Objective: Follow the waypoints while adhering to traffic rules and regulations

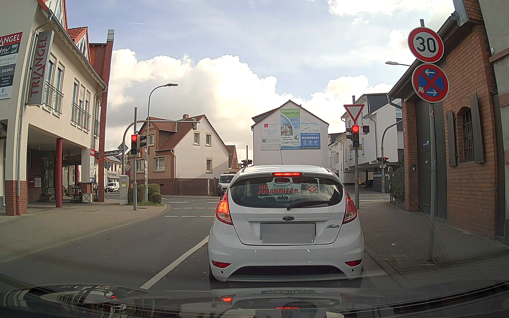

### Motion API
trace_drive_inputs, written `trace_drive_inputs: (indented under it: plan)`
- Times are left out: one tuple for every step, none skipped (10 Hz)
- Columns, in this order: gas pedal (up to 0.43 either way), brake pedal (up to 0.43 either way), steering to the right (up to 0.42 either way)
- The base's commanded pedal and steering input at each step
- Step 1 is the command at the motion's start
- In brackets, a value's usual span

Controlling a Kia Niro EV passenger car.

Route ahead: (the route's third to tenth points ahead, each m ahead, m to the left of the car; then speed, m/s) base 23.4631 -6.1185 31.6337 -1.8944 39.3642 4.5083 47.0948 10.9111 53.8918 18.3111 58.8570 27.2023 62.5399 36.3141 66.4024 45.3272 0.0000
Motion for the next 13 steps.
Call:
trace_drive_inputs:
  plan:
    - [0.000,0.274,0.010]
    - [0.000,0.280,0.009]
    - [0.000,0.274,0.010]
    - [0.000,0.274,0.009]
    - [0.000,0.280,0.010]
    - [0.000,0.274,0.009]
    - [0.000,0.274,0.009]
    - [0.000,0.280,0.009]
    - [0.000,0.274,0.009]
    - [0.000,0.274,0.009]
    - [0.000,0.274,0.009]
    - [0.000,0.280,0.009]
    - [0.000,0.274,0.010]
